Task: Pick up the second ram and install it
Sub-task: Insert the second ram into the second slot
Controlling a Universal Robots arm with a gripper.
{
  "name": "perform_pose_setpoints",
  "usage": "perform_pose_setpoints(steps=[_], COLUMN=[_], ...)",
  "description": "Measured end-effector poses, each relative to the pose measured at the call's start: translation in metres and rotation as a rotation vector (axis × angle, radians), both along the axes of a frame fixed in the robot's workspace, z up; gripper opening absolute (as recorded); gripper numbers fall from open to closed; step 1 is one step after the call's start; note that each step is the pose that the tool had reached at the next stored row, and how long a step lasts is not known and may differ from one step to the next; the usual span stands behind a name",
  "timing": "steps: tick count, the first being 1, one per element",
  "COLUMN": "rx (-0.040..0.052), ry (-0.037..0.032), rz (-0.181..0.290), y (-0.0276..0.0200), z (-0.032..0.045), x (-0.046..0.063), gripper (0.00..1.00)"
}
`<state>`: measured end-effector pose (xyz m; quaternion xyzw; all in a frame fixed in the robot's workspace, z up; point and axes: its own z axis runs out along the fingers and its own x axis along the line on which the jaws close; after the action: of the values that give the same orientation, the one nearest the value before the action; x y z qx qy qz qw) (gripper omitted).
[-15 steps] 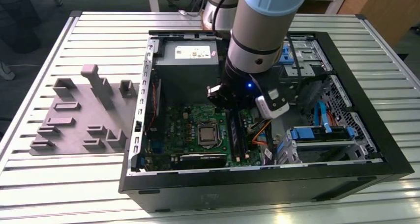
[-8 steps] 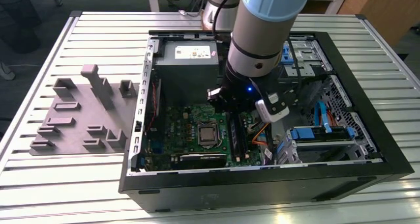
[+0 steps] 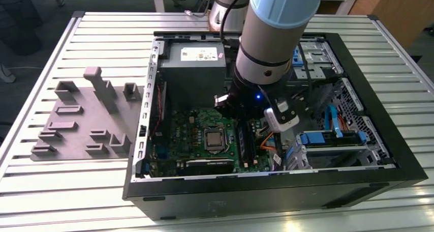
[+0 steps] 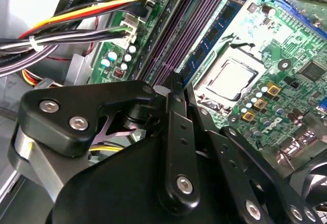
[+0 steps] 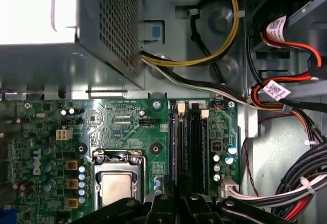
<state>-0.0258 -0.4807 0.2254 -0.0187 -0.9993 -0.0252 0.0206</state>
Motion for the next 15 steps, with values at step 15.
perform_pose_setpoints(steps=[15], rx=[0.0015], ry=[0.0], rz=[-0.015], y=[-0.0018], z=[-0.0089], x=[0.0015], gripper=[0.14])
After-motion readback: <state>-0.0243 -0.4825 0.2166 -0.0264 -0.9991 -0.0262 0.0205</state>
